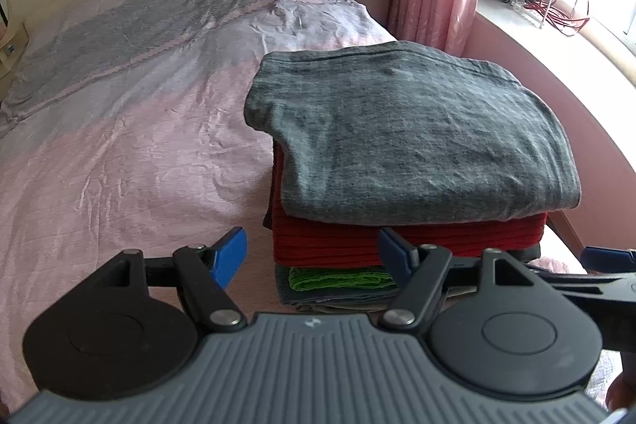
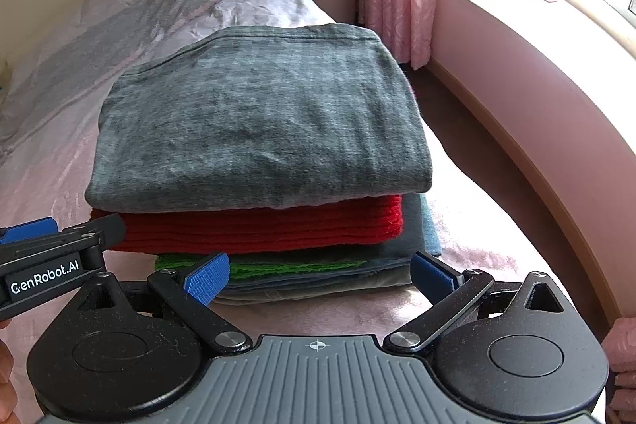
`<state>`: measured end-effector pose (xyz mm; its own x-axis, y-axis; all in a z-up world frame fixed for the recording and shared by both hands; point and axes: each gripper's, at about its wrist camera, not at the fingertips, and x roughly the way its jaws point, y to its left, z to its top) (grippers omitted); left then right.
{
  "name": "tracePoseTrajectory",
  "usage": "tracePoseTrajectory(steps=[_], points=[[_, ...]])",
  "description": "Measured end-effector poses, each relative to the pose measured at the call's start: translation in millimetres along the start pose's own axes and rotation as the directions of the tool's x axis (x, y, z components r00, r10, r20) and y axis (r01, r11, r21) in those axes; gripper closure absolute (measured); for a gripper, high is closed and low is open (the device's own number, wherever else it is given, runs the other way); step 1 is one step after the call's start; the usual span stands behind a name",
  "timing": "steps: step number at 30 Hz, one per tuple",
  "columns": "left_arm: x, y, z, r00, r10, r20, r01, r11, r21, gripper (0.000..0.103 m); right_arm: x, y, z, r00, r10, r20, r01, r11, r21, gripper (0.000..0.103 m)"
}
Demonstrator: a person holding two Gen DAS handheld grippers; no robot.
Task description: Fold clothes
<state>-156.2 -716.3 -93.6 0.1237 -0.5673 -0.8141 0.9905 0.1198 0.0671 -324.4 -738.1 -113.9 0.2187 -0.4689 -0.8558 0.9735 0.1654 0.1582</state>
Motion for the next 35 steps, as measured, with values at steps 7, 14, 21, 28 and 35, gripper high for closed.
tracePoseTrajectory(steps=[7,14,21,28,35], points=[[-0.9,-5.7,-1.8,1.0,-0.01,-0.001,0.01,1.0,0.007,0.033,-1.8,-7.4,-2.4,1.0,-0.008,-0.004,0.008,1.0,0.009,0.003],[-6.3,-10.1,-7.1,1.0,-0.011,0.0,0.011,1.0,0.011,0.033,-6.9,-14.6,-7.7,1.0,-0.009,-0.006,0.01,1.0,0.016,0.003],[-14.3,-14.1,-10.6,1.0,0.005,0.002,-0.005,1.0,0.017,0.033,-15.1,-16.8,-11.6,1.0,-0.004,-0.001,0.004,1.0,0.016,0.003],[-23.4,-16.1,-16.1,1.0,0.012,0.01,-0.012,1.0,0.009,0.033,-23.7,-18.7,-18.1,1.0,0.001,0.0,-0.001,1.0,0.014,0.003],[-40.9,-23.4,-21.6,0.999,0.01,0.044,-0.011,1.0,0.021,0.034,-37.7,-23.2,-24.4,1.0,0.011,0.008,-0.011,1.0,0.012,0.003]])
